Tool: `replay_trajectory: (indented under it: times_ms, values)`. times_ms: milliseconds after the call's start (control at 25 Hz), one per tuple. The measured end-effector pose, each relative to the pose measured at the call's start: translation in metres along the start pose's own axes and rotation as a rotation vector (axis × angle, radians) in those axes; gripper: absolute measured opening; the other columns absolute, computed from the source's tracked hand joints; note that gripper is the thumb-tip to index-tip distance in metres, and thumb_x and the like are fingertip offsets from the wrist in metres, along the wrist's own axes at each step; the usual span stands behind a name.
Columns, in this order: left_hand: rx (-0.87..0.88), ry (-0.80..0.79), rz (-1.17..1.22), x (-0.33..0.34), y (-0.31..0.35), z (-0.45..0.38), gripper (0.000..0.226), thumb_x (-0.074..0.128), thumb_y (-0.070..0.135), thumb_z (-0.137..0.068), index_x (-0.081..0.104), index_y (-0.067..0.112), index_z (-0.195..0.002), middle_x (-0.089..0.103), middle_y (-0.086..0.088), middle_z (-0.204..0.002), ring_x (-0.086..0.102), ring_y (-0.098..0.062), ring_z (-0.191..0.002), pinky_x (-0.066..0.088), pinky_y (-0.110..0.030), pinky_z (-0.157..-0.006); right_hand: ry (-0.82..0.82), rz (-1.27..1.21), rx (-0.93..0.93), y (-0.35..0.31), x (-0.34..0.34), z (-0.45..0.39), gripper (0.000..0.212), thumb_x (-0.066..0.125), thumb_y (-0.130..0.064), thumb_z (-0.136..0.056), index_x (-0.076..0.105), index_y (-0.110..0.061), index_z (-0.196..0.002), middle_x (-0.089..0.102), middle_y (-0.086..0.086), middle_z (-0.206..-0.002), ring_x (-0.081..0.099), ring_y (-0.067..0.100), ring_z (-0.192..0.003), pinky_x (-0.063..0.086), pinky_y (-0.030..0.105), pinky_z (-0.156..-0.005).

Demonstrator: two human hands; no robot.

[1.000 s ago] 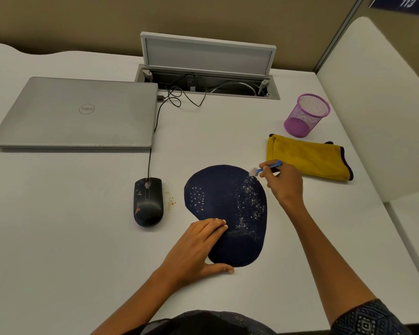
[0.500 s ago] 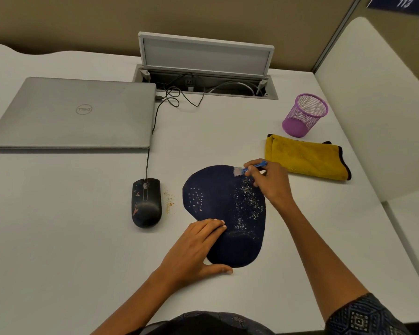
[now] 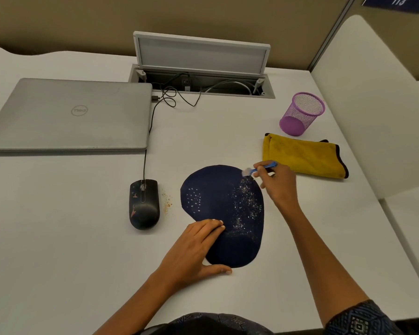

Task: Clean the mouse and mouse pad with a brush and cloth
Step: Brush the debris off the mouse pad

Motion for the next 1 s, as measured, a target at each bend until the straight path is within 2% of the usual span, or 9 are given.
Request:
replay_trajectory:
  times_ms: [40, 80, 200, 320, 480, 680, 840, 920, 1000]
  values:
    - [0.003, 0.002, 0.0, 0.0, 0.001, 0.0, 0.081, 0.047, 0.074, -0.076, 0.047, 0.016, -0.133, 0.049, 0.002, -0.136, 0.046, -0.014, -0.124, 0.032, -0.03, -0.105, 0.057, 0.027, 0.02, 0.005, -0.007, -0.002, 0.02, 0.052, -0.019, -0.093, 0.069, -0.012, -0.101, 0.072, 0.012, -0.098, 0.065, 0.024, -0.069, 0.055, 0.038, -0.078]
    - [0.006, 0.002, 0.001, 0.0, 0.0, 0.001, 0.081, 0.047, 0.074, -0.076, 0.048, 0.016, -0.133, 0.049, 0.002, -0.136, 0.046, -0.014, -0.124, 0.033, -0.03, -0.105, 0.088, 0.021, 0.029, 0.008, -0.01, -0.001, 0.02, 0.052, -0.02, -0.094, 0.068, -0.012, -0.102, 0.072, 0.012, -0.098, 0.065, 0.023, -0.069, 0.055, 0.035, -0.076]
    - [0.003, 0.01, -0.006, 0.0, -0.002, 0.005, 0.081, 0.046, 0.074, -0.076, 0.048, 0.015, -0.133, 0.05, 0.001, -0.135, 0.047, -0.015, -0.123, 0.034, -0.031, -0.104, -0.025, -0.11, -0.017, 0.002, 0.0, 0.006, 0.019, 0.054, -0.02, -0.094, 0.068, -0.011, -0.102, 0.072, 0.01, -0.093, 0.057, 0.01, -0.054, 0.045, 0.01, -0.051]
    - [0.008, 0.01, -0.016, -0.001, -0.003, 0.004, 0.081, 0.047, 0.073, -0.076, 0.048, 0.015, -0.132, 0.05, 0.0, -0.135, 0.048, -0.015, -0.123, 0.034, -0.032, -0.104, -0.108, -0.075, -0.027, 0.001, 0.006, 0.011, 0.019, 0.055, -0.021, -0.093, 0.069, -0.012, -0.103, 0.072, 0.009, -0.098, 0.062, 0.019, -0.064, 0.052, 0.02, -0.061]
    - [0.009, 0.015, -0.015, 0.0, -0.002, 0.004, 0.081, 0.048, 0.073, -0.076, 0.048, 0.015, -0.132, 0.05, 0.001, -0.135, 0.047, -0.015, -0.123, 0.034, -0.032, -0.104, 0.063, 0.084, 0.056, 0.012, -0.013, 0.005, 0.026, 0.056, -0.026, -0.092, 0.068, -0.011, -0.109, 0.07, 0.013, -0.108, 0.066, 0.032, -0.09, 0.051, 0.048, -0.089]
    - [0.003, 0.008, -0.008, -0.001, -0.003, 0.004, 0.081, 0.047, 0.073, -0.076, 0.048, 0.016, -0.133, 0.05, 0.001, -0.135, 0.048, -0.015, -0.122, 0.033, -0.032, -0.104, -0.081, -0.084, -0.046, -0.004, 0.0, 0.014, 0.018, 0.057, -0.017, -0.091, 0.07, -0.011, -0.102, 0.072, 0.012, -0.101, 0.067, 0.025, -0.077, 0.057, 0.034, -0.068]
    - [0.004, 0.02, -0.016, -0.001, -0.002, 0.004, 0.08, 0.047, 0.073, -0.076, 0.048, 0.015, -0.132, 0.051, 0.001, -0.135, 0.049, -0.015, -0.122, 0.033, -0.032, -0.104, 0.017, 0.054, 0.013, 0.008, -0.008, 0.012, 0.021, 0.058, -0.023, -0.091, 0.07, -0.012, -0.103, 0.071, 0.012, -0.103, 0.065, 0.031, -0.091, 0.052, 0.05, -0.086]
    - [0.003, 0.018, -0.024, -0.002, -0.002, 0.004, 0.08, 0.047, 0.073, -0.076, 0.049, 0.015, -0.132, 0.051, 0.001, -0.134, 0.049, -0.015, -0.122, 0.032, -0.032, -0.104, 0.107, 0.129, 0.055, 0.013, -0.018, 0.011, 0.026, 0.057, -0.027, -0.091, 0.069, -0.01, -0.106, 0.071, 0.013, -0.105, 0.064, 0.032, -0.093, 0.051, 0.046, -0.089]
    - [0.002, 0.015, -0.02, -0.002, -0.002, 0.004, 0.08, 0.047, 0.073, -0.076, 0.049, 0.015, -0.132, 0.051, 0.0, -0.134, 0.049, -0.016, -0.122, 0.032, -0.033, -0.104, 0.074, 0.037, 0.007, 0.008, -0.017, 0.012, 0.026, 0.057, -0.025, -0.091, 0.069, -0.009, -0.107, 0.071, 0.013, -0.103, 0.066, 0.025, -0.079, 0.055, 0.034, -0.078]
Point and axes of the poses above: each hand's wrist, its own z-axis away from the middle knuckle, its own x-axis out of the palm, y = z × x, the point moved 3 cm from there along -z, towards the middle knuckle
